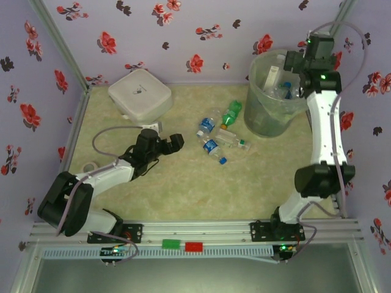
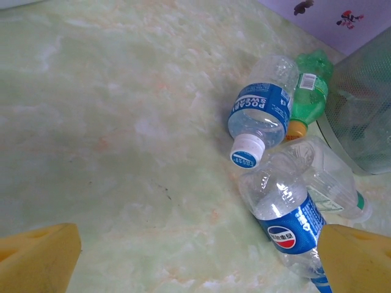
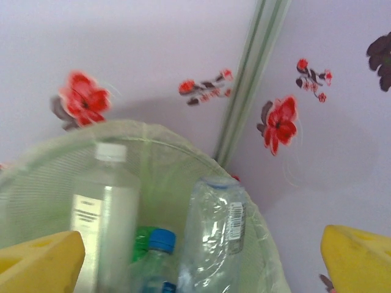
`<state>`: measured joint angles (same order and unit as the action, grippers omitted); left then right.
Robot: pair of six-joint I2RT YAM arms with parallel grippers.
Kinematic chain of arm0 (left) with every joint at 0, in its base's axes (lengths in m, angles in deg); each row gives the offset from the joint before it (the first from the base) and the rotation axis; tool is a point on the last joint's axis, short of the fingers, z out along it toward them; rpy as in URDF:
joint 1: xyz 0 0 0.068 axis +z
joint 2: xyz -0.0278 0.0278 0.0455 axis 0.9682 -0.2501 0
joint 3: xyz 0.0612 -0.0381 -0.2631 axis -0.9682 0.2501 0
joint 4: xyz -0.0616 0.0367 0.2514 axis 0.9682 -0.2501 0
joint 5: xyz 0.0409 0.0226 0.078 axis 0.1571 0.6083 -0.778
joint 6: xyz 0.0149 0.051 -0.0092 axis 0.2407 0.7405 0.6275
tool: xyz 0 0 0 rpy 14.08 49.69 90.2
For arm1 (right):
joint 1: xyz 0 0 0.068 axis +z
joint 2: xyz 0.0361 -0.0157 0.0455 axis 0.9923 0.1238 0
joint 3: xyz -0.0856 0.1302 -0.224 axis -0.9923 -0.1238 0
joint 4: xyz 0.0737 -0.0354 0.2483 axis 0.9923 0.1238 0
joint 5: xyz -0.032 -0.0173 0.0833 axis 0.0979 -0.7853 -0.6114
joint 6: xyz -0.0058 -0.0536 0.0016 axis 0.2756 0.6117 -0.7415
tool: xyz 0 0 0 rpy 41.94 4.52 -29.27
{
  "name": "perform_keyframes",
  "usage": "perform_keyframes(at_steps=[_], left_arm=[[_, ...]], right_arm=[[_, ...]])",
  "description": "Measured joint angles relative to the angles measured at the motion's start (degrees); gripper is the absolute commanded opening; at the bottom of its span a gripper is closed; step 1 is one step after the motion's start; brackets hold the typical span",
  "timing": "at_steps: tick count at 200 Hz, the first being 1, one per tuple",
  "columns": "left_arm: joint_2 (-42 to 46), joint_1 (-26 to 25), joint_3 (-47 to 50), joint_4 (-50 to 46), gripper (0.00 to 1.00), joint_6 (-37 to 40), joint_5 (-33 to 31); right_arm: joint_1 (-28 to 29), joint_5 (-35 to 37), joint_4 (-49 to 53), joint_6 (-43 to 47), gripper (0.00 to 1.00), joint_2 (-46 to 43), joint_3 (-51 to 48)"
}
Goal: Put the plastic bottles in the bin
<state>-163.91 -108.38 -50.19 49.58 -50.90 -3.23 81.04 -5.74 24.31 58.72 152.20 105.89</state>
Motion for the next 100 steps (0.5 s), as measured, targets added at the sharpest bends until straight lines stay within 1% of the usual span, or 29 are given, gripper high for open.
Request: perform_keyframes(at_steps=[37, 56, 75, 100], left_arm=[[3.89, 3.21, 0.31, -0.59, 1.00, 0.20, -0.74], [6.49, 4.98, 0.61, -0.72, 1.00, 0.50, -0.98], [8.92, 6.56, 1.40, -1.05, 1.00, 1.03, -1.01], [10.40, 7.80, 2.27, -1.55, 1.00, 1.14, -1.01]], right_arm=[[0.87, -10.16, -8.13, -7.13, 1.00, -17.51, -16.22], [4.02, -14.16, -12.70, -10.40, 1.00, -24.85, -26.05], [9.18, -17.09, -15.10, -12.46, 1.00, -28.35, -34.42], [16.41, -19.47, -17.53, -14.95, 1.00, -28.65, -44.87]])
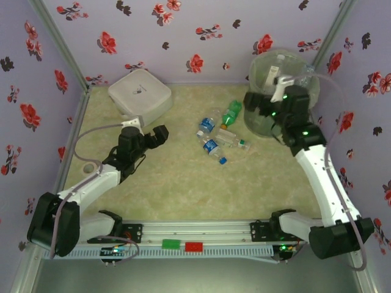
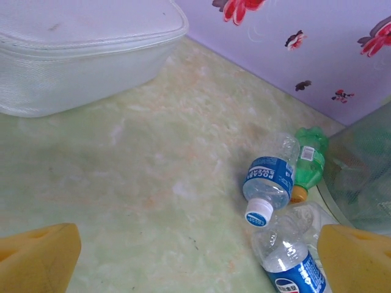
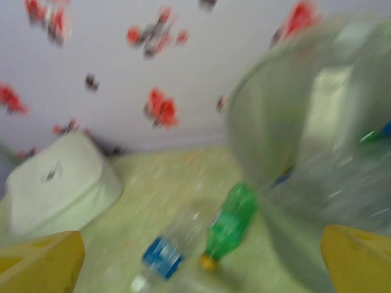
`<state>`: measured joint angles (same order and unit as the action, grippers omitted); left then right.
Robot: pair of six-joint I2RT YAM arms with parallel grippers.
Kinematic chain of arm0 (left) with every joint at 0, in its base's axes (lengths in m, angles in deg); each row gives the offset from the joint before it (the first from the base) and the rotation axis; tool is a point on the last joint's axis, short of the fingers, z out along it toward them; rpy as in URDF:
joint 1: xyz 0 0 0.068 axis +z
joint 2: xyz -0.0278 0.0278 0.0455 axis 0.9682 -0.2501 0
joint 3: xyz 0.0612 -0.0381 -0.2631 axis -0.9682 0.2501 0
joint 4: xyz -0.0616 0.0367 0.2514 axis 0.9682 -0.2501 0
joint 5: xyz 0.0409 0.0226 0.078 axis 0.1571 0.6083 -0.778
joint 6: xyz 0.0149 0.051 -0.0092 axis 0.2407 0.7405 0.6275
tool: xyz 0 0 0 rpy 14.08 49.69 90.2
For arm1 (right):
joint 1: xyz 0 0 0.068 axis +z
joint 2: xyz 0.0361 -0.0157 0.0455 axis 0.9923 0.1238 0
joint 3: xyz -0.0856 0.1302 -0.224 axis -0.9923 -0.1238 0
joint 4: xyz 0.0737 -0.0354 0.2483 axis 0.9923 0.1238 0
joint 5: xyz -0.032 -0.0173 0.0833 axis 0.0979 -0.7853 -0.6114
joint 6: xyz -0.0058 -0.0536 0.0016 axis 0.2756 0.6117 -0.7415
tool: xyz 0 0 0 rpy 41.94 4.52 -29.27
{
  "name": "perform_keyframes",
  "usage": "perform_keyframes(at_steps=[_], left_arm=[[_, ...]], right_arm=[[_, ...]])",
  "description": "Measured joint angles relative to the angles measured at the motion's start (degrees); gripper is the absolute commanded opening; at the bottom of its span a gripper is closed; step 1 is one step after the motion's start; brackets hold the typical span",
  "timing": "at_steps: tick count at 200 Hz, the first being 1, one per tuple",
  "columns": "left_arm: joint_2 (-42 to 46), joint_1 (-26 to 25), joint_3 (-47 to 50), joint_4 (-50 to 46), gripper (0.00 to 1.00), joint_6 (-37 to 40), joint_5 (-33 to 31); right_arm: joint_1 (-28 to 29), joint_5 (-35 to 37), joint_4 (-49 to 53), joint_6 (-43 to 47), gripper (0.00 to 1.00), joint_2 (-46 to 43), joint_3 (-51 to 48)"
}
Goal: Put the plastic bottles in the bin
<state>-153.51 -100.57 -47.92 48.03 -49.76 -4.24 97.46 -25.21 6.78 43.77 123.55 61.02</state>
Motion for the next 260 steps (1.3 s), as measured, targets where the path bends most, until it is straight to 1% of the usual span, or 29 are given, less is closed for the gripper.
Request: perform_keyframes(at_steps=[26, 45, 77, 104, 141, 157, 188, 223, 260], left_arm=[[0.42, 0.11, 0.85, -0.15, 1.00, -0.07, 0.02], [0.42, 0.13, 1.66, -0.26, 1.00, -0.11, 0.02], [0.42, 0.31, 2.29, -0.72, 1.00, -0.33, -0.02], [0.22, 1.40, 2.38, -0.37, 1.00, -1.81, -0.63], [0.13, 3.45, 3.85, 0.96, 1.00, -4.39, -1.25], [0.50, 4.26, 4.68, 0.87, 1.00, -4.83, -1.33], [3.61, 5.68, 6.86, 0.50, 1.00, -5.44, -1.49], [6.16, 6.75, 9.11, 0.42, 1.00, -6.25, -1.49], [6.25, 6.86, 9.27, 0.39, 1.00, -6.34, -1.49]], right_arm=[[7.17, -0.98, -0.42, -1.86, 1.00, 2.23, -8.24], [10.82, -1.77, 0.15, -1.81, 1.00, 6.08, -9.75], [14.05, -2.25, 5.60, 1.51, 1.00, 16.09, -6.34], [16.31, -1.14, 8.35, 3.39, 1.00, 21.38, -4.72], [19.71, 0.55, 9.31, 4.02, 1.00, 29.46, -0.26], [21.33, 2.45, 9.44, 4.57, 1.00, 33.27, 1.79], [23.56, 7.02, 11.06, 5.35, 0.95, 40.15, 5.92], [25.03, 11.13, 13.07, 6.73, 0.88, 45.44, 9.70], [26.60, 15.58, 15.76, 8.63, 0.76, 50.25, 13.46]])
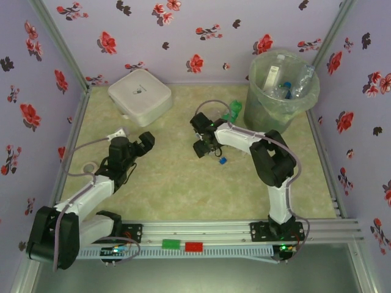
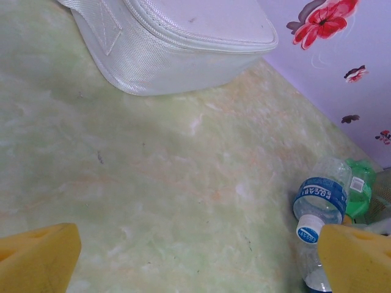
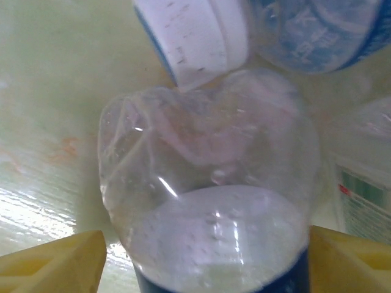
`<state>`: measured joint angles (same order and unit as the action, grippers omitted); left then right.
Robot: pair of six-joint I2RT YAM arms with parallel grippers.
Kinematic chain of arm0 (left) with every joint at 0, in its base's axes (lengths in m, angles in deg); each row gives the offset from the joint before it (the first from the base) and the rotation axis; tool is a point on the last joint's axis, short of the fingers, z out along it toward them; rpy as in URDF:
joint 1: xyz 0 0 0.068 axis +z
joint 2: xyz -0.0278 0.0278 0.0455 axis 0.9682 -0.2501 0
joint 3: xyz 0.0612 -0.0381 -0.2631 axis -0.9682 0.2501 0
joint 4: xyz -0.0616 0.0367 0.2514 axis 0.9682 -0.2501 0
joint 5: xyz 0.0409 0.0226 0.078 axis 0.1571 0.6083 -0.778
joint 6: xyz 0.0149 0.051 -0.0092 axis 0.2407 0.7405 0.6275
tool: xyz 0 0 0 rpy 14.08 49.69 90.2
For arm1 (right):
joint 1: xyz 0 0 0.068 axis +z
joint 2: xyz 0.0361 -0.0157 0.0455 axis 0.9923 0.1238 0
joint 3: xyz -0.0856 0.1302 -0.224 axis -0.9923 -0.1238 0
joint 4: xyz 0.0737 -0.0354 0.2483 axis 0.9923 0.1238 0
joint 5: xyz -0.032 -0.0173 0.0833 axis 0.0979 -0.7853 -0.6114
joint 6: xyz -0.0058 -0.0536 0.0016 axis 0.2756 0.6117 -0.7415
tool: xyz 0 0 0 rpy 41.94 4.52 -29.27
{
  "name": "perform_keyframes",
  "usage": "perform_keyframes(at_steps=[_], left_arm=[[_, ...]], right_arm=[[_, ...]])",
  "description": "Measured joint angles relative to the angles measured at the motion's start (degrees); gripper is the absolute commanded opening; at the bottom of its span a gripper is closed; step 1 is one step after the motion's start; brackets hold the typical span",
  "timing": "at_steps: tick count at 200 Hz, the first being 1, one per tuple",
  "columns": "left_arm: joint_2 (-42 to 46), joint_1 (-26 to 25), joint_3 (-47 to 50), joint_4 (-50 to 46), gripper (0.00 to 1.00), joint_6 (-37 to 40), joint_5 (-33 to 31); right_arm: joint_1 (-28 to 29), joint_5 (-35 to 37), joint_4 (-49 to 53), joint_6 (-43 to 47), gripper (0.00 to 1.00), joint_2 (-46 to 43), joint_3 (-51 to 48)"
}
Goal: Put the plastic bottles in the bin
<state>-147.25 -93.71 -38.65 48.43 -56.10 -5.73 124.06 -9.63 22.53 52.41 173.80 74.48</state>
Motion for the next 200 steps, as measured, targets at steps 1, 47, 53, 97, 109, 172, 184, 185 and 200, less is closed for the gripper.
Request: perform_keyframes(at_steps=[1, 47, 53, 97, 109, 172, 184, 185, 200], left_arm=[[0.00, 0.00, 0.00, 0.00, 1.00, 0.00, 0.00], [0.00, 0.11, 0.00, 0.04, 1.00, 0.00, 0.00], [0.00, 0.11, 0.00, 0.07, 1.00, 0.02, 0.02], [-0.20, 0.13, 0.00, 0.15, 1.00, 0.02, 0.70], [-0.72, 0.17, 0.00, 0.17, 1.00, 0.07, 1.73], [-5.70, -0.44, -5.42, -1.62, 1.00, 3.54, 10.40], [-6.73, -1.27, -7.19, -2.25, 1.00, 4.81, 11.23], [-6.86, -1.38, -7.39, -2.36, 1.00, 4.92, 11.30], [-8.20, -2.80, -9.25, -3.13, 1.00, 6.25, 12.13]], right_arm=[[0.07, 0.04, 0.09, 0.17, 0.75, 0.15, 0.09], [1.11, 1.11, 1.46, 1.88, 0.42, 1.53, 0.74], [1.11, 0.96, 1.44, 1.86, 0.41, 1.42, 0.74], [1.11, -6.21, -1.64, 1.81, 0.40, -3.78, 0.15], [1.09, -9.01, -3.52, 1.75, 0.40, -6.86, -0.20], [-5.38, -23.71, -11.23, -0.90, 0.39, -18.88, 1.86], [-8.59, -25.53, -11.06, -1.51, 0.39, -19.76, 4.33], [-8.74, -25.64, -11.04, -1.55, 0.39, -19.78, 4.50], [-13.03, -26.64, -10.23, -1.64, 0.39, -20.44, 8.96]])
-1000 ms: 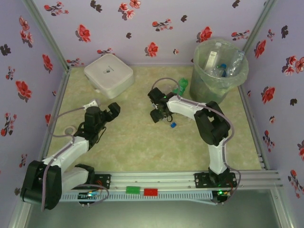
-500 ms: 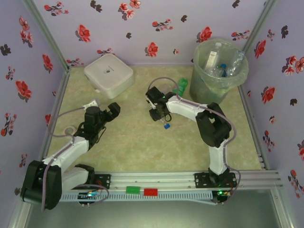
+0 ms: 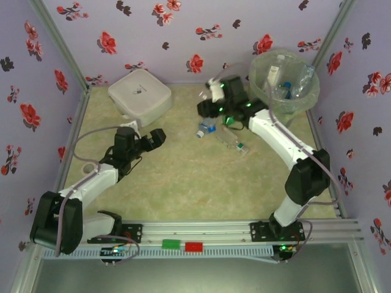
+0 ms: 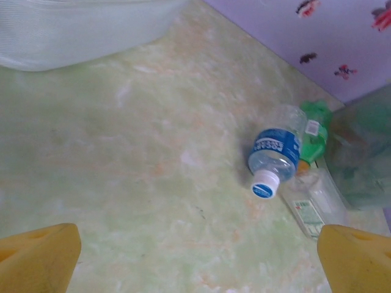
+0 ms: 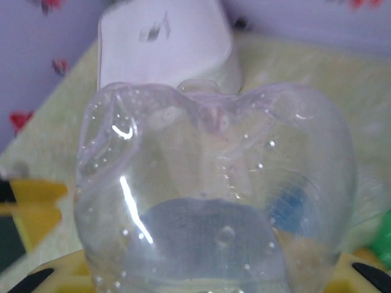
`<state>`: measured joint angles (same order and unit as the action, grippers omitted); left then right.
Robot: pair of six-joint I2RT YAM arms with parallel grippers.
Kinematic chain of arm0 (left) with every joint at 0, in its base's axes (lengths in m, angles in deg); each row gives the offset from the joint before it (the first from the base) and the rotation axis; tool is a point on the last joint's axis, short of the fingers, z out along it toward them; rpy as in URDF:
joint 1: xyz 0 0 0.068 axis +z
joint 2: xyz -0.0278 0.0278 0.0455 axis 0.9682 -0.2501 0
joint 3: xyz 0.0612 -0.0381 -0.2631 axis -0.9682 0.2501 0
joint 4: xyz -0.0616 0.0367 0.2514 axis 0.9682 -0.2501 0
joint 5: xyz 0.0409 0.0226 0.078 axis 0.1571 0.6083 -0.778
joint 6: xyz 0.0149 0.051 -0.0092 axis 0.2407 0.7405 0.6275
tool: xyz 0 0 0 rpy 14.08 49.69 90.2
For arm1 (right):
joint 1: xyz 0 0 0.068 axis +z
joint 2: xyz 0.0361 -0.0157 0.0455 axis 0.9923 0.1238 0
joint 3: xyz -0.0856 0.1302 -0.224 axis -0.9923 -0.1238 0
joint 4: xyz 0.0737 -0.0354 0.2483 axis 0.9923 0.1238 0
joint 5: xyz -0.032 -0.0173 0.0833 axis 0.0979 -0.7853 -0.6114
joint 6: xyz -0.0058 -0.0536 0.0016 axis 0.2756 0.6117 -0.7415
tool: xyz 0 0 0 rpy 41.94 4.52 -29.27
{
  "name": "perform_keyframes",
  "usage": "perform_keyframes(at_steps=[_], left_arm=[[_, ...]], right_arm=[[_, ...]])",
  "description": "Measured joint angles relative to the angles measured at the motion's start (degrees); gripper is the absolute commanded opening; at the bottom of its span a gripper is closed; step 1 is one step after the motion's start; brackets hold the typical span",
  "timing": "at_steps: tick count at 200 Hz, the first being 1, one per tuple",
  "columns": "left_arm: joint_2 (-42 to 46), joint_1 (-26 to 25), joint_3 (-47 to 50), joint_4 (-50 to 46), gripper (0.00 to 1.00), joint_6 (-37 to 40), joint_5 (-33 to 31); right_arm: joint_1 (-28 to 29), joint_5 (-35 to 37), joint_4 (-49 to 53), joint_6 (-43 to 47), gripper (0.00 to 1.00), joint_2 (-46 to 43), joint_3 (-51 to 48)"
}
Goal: Put the plastic bottles in the bin
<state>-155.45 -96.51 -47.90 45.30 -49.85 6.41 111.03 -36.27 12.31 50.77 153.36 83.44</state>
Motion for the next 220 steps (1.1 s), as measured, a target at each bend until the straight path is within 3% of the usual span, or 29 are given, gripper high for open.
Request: perform_keyframes(at_steps=[35, 86, 165, 192, 220], left_arm=[[-3.82, -3.04, -3.21, -1.49, 1.00, 2.12, 0.98], [-8.22, -6.82, -7.56, -5.35, 1.00, 4.96, 1.09], [-8.66, -9.40, -8.35, -8.17, 1.00, 6.38, 1.44], [-8.68, -9.77, -8.48, -8.70, 1.00, 6.54, 1.44], [-9.29, -10.16, -9.55, -8.98, 1.00, 6.54, 1.44]], right_arm=[[-9.35, 1.36, 1.20, 0.00, 0.39, -2.62, 9.66], [-19.96, 11.91, 1.81, 0.07, 0.40, -6.10, 14.27], [-27.93, 22.82, 10.75, 6.58, 0.45, 0.31, 19.12], [-28.83, 23.41, 12.63, 6.64, 0.55, 3.23, 19.19], [-29.00, 24.59, 14.95, 6.05, 0.87, 6.56, 21.27]])
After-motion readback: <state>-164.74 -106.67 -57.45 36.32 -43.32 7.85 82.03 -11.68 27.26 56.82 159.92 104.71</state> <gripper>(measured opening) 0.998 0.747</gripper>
